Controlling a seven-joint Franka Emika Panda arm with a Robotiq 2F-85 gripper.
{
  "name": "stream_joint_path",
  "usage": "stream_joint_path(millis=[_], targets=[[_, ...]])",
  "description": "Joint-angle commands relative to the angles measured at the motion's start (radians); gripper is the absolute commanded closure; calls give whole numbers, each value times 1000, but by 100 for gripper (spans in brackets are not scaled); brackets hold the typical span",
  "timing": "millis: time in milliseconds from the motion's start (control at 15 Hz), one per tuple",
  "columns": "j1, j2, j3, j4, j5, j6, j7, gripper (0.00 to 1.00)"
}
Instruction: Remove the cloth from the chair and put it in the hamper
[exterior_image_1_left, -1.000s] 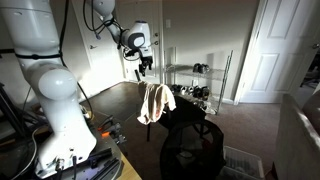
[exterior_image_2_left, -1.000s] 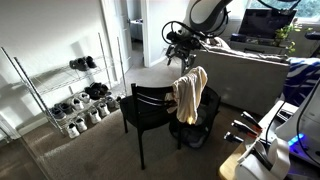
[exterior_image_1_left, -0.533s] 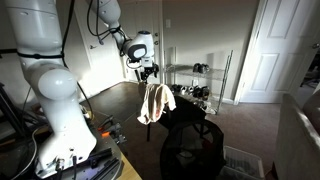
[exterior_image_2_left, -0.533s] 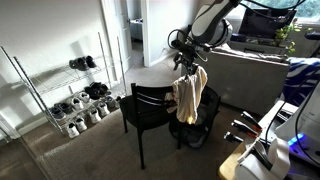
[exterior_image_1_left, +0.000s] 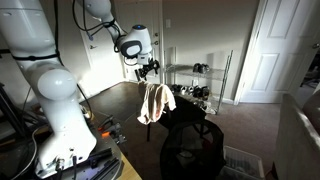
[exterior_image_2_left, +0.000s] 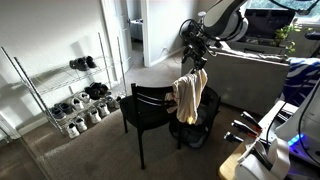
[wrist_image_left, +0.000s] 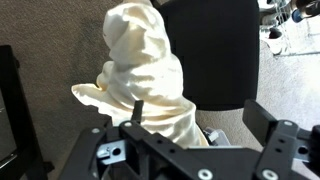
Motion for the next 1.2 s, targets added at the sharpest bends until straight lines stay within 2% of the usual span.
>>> stream_joint_path(millis=[0,67,267,400,533,733,1133], targets=[[-34,-57,6,-106,-127,62,121,0],[-49,-52,9,-118,-183,74,166,0],[-107,-32,22,-135,-452,87,396,0],[-128,-35,25,-109,-624,44,552,0],[-128,-41,32,-80,-746,4,680,0],[-113,-33,40,-43,-834,-44,782,0],[-105,-2,52,-6,-864,-108,781,0]])
